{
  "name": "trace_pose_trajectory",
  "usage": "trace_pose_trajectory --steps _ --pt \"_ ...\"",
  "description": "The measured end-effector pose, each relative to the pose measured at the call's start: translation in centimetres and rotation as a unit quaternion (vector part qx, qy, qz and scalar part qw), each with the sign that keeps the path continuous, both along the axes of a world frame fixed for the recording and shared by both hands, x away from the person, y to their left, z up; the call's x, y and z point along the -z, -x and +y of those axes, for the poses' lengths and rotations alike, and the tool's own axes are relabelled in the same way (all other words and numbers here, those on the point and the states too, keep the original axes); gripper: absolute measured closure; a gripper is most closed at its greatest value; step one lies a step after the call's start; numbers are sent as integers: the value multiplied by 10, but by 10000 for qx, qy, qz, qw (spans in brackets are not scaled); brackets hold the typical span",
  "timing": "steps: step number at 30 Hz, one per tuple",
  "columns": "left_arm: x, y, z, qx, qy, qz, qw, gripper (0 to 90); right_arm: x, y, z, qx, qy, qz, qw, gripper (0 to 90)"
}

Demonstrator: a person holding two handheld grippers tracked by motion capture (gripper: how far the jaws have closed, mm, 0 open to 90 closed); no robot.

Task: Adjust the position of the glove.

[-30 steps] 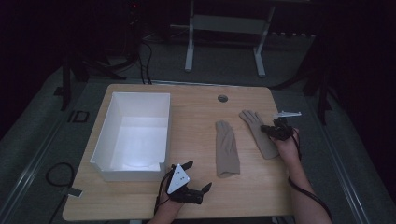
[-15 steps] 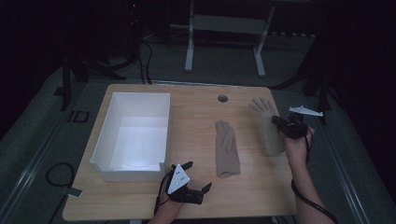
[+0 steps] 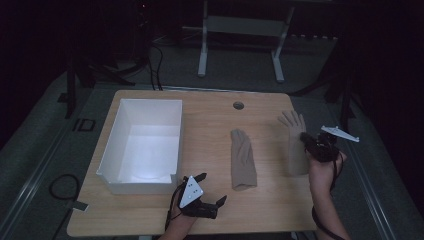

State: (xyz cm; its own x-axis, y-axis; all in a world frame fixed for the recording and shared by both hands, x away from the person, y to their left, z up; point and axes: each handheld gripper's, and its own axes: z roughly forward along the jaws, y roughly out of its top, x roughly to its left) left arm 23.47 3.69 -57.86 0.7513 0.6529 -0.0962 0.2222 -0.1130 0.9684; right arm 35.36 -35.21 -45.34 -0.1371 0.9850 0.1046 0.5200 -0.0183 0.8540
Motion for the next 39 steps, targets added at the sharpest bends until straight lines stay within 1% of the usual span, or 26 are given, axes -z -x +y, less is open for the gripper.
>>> trace_pose_trajectory --steps 1,4,5,6,8,9,10,13,16,17,18,20,22,23,24,25,28,29,30,32,33,35,36,37,38,39 --pt "0 0 0 -5 0 -1 10000 18 6 6 0 77 18 8 10000 868" --pt "0 0 0 2 -21 -15 10000 18 13 11 0 105 5 65 9999 868" --pt "0 0 0 3 -16 -9 10000 17 21 15 0 144 -29 121 9998 867" --pt "0 0 0 3 -16 -9 10000 17 21 15 0 144 -29 121 9998 867" --pt "0 0 0 3 -18 -6 10000 17 30 16 0 173 -66 234 9996 867" --pt "0 0 0 6 -17 -8 10000 17 38 17 1 184 -77 315 9993 866" --pt "0 0 0 9 -17 -9 10000 17 38 17 1 184 -77 315 9993 866" --pt "0 0 0 12 -15 -7 10000 18 53 14 0 167 -127 519 9984 864" --pt "0 0 0 11 -15 -6 10000 18 56 12 0 172 -123 580 9981 864" --pt "0 0 0 14 -18 -7 10000 18 60 10 0 178 -97 613 9979 863" --pt "0 0 0 14 -19 -9 10000 18 67 6 -1 183 -54 723 9972 861" --pt "0 0 0 19 -20 -9 10000 18 73 3 -1 184 -2 793 9967 856" --pt "0 0 0 21 -20 -8 10000 18 77 2 -1 185 -34 852 9962 851" --pt "0 0 0 25 -18 -5 10000 18 89 0 -2 163 3 981 9950 823" --pt "0 0 0 27 -24 -7 10000 18 89 0 -2 163 3 981 9950 823" --pt "0 0 0 31 -29 -11 10000 18 93 -1 -2 131 16 1047 9944 773" --pt "0 0 0 31 -27 -9 10000 18 94 -2 -2 84 31 1098 9939 763" --pt "0 0 0 31 -20 -3 10000 18 93 -2 -3 76 8 1077 9942 741" --pt "0 0 0 34 -24 -5 10000 18 86 -1 -3 -80 -30 945 9955 668" --pt "0 0 0 36 -25 -10 10000 18 77 -1 -4 -227 -27 827 9963 626" --pt "0 0 0 39 -26 -11 10000 18 73 -1 -5 -395 31 807 9959 602" --pt "0 0 0 39 -28 -14 10000 18 66 -3 -8 -709 184 710 9948 593" --pt "0 0 0 38 -29 -14 10000 18 62 -4 -9 -856 292 707 9934 583" --pt "0 0 0 39 -30 -15 10000 18 58 -6 -13 -1070 504 697 9905 584" --pt "0 0 -1 37 -25 -13 10000 18 58 -6 -13 -1070 504 697 9905 584" --pt "0 0 -1 32 -13 -14 10000 18 56 -6 -15 -1176 572 700 9889 586"
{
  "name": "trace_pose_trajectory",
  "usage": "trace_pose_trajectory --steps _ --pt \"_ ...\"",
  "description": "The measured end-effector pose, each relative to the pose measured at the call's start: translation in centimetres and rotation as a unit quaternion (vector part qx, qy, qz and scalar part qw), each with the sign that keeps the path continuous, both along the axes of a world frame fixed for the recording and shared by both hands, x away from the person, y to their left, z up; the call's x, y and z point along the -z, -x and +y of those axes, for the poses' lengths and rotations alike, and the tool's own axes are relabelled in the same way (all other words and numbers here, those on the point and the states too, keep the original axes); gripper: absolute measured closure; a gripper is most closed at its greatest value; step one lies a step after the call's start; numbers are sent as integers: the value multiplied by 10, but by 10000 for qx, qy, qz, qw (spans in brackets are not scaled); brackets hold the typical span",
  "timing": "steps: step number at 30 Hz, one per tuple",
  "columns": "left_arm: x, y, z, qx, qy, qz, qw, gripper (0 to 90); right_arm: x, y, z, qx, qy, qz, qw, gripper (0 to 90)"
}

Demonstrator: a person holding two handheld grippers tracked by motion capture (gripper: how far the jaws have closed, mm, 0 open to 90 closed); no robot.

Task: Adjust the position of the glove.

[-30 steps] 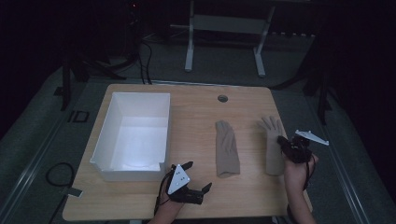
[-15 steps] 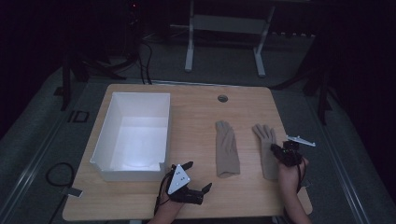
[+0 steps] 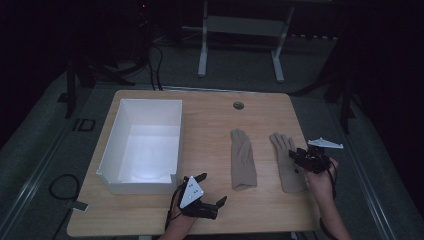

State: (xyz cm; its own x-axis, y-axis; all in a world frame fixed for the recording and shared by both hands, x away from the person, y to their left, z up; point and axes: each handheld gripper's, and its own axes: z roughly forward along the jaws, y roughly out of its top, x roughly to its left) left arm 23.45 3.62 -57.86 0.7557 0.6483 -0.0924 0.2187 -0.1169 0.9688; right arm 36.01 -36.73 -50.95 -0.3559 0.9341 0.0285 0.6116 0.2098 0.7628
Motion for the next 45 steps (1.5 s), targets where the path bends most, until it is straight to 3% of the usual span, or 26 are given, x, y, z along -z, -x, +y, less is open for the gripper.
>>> trace_pose_trajectory --steps 4,9,21,23,25,26,29,33,36,38,40,45 --pt "0 0 0 -3 -7 7 10000 17 -2 4 -12 -305 207 -244 9990 609" --pt "0 0 0 -4 -8 7 10000 18 2 8 -19 -470 322 -273 9980 602" --pt "0 0 0 -8 -12 23 10000 17 37 6 -13 -381 236 52 9990 574" --pt "0 -1 0 5 -17 22 10000 18 45 5 -10 -392 349 136 9985 605" --pt "0 -1 0 8 -19 22 10000 18 46 5 -10 -368 319 83 9988 626" --pt "0 -1 0 9 -22 24 10000 18 46 6 -8 -342 289 79 9990 767" --pt "0 -1 0 3 -14 27 10000 18 45 7 -5 -302 413 43 9987 814" --pt "0 -1 0 -4 -18 32 10000 18 43 7 -3 -129 325 77 9994 842" --pt "0 -1 0 -6 -19 35 10000 18 30 11 0 32 162 -62 9998 847" --pt "0 -1 0 -7 -19 36 10000 17 14 12 3 169 -30 -219 9996 848" --pt "0 -1 0 -4 -19 31 10000 18 10 13 4 187 -70 -259 9995 848" --pt "0 -1 0 -2 -3 30 10000 18 -19 13 19 338 -220 -510 9979 848"
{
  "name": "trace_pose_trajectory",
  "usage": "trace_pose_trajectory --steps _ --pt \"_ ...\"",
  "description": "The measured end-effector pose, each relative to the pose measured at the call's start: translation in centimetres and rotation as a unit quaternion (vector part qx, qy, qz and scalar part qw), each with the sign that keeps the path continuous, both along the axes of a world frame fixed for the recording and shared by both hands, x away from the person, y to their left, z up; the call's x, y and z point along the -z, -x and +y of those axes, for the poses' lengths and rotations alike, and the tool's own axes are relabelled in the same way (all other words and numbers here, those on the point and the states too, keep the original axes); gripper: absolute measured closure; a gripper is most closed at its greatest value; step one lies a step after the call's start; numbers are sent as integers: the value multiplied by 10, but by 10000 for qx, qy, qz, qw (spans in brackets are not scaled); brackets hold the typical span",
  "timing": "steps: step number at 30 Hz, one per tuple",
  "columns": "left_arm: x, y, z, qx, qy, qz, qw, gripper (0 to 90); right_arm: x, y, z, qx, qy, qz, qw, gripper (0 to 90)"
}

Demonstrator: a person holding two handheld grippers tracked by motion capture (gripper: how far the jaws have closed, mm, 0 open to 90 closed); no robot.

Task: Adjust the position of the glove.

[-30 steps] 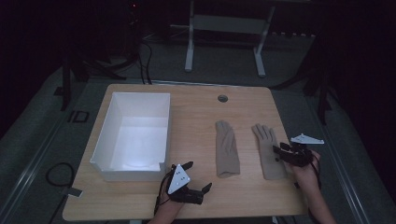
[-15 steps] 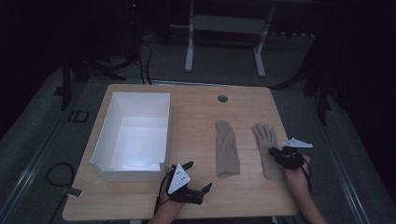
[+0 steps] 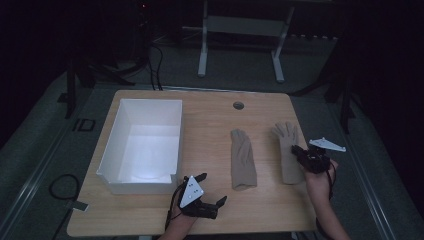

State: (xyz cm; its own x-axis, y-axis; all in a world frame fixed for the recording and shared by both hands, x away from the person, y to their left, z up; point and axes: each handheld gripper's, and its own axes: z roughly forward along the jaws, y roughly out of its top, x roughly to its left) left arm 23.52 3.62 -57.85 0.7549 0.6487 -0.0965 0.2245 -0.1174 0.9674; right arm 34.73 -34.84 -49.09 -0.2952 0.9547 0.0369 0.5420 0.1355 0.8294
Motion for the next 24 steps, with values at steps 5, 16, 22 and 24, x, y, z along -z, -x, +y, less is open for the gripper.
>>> trace_pose_trajectory --steps 5,16,22,24 --pt "0 0 0 10 -17 -12 10000 18 -14 -1 15 42 52 -155 9999 848" --pt "0 0 0 15 -14 -19 10000 17 -35 -2 64 -113 -261 -304 9991 847" --pt "0 1 0 38 -32 -34 10000 18 -29 -7 100 -270 -193 -192 9993 847" --pt "0 1 0 37 -24 -27 10000 18 -25 -9 109 -315 -224 -137 9992 847"
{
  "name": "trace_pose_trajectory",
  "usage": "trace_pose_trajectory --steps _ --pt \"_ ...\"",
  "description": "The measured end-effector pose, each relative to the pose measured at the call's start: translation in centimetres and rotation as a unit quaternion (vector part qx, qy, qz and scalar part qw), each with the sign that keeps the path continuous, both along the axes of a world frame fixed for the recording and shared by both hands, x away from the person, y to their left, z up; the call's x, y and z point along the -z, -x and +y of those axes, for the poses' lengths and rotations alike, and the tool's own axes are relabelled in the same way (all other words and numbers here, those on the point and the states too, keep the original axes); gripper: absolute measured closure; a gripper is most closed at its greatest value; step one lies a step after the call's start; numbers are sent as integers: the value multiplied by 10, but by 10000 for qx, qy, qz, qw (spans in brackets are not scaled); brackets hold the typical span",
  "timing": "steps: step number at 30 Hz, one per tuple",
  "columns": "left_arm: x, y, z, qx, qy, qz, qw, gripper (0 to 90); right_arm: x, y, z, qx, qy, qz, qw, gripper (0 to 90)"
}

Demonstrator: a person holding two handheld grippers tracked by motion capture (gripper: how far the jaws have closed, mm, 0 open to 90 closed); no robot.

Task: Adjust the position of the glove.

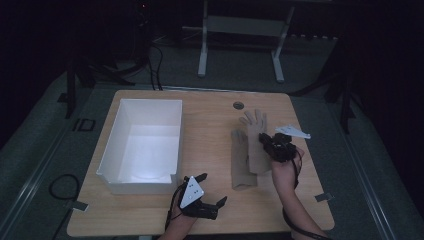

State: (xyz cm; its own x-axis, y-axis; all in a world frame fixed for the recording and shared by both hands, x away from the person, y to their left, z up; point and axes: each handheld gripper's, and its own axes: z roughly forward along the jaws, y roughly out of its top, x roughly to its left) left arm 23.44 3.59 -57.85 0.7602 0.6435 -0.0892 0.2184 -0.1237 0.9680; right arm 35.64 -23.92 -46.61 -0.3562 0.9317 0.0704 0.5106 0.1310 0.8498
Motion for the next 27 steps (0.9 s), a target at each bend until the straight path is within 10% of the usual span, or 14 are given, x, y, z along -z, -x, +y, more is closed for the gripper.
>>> trace_pose_trajectory --steps 27 --pt "0 0 0 21 -13 4 10000 17 56 -3 31 83 110 672 9976 832"
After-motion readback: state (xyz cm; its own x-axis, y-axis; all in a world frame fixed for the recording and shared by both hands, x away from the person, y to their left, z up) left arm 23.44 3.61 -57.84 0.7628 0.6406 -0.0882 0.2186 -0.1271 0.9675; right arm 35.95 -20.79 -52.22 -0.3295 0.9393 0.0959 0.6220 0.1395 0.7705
